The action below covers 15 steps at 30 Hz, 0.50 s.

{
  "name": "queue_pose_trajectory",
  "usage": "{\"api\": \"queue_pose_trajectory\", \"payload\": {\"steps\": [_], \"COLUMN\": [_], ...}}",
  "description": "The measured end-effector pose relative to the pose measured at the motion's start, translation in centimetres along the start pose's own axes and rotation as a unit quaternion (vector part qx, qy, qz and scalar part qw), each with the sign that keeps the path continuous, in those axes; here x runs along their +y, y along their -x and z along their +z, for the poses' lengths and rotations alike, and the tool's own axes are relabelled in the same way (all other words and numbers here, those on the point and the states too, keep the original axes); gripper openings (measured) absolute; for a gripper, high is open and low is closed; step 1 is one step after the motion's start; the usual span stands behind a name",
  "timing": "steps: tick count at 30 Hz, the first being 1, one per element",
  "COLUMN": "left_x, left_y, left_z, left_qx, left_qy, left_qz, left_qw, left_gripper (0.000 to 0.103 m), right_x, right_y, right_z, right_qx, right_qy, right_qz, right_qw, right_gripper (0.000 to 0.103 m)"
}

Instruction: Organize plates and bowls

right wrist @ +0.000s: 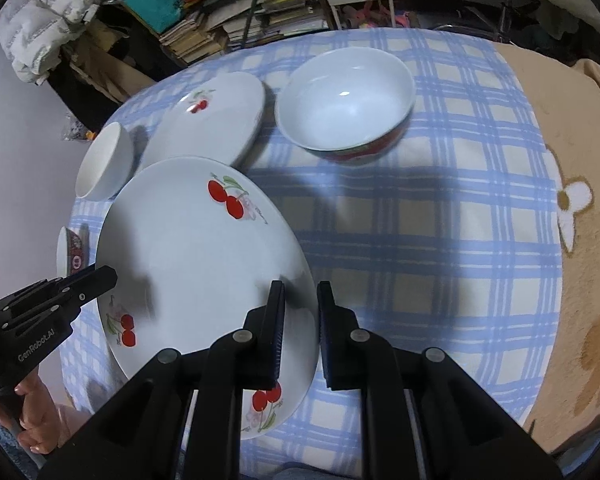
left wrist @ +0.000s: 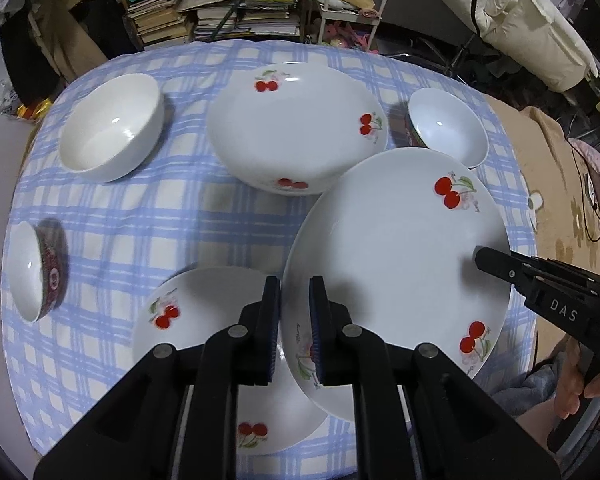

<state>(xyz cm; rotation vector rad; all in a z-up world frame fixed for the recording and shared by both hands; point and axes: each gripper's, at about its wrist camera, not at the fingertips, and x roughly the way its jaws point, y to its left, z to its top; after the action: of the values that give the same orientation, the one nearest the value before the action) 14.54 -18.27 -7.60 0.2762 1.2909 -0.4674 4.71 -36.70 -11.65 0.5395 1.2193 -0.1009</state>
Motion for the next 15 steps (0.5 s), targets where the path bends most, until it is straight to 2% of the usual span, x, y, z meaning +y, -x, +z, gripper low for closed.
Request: {"api": "queue_pose_trajectory", "payload": {"steps": [15], "left_x": [7.4], "left_y": [2.5], "left_z": [-4.1], "left_qx": [-0.009], "left_qy": [0.054], "left_qz": [0.027], "left_qw": [0.9982], "left_gripper": [0.013], "right_x": [8.3], "right_y": [-1.4], "right_z": [-1.2], "right_qx": [-0.009], "right_qy": [0.064], "right_qz": [0.027], "right_qw": [0.998], "right_gripper": [0.017]}}
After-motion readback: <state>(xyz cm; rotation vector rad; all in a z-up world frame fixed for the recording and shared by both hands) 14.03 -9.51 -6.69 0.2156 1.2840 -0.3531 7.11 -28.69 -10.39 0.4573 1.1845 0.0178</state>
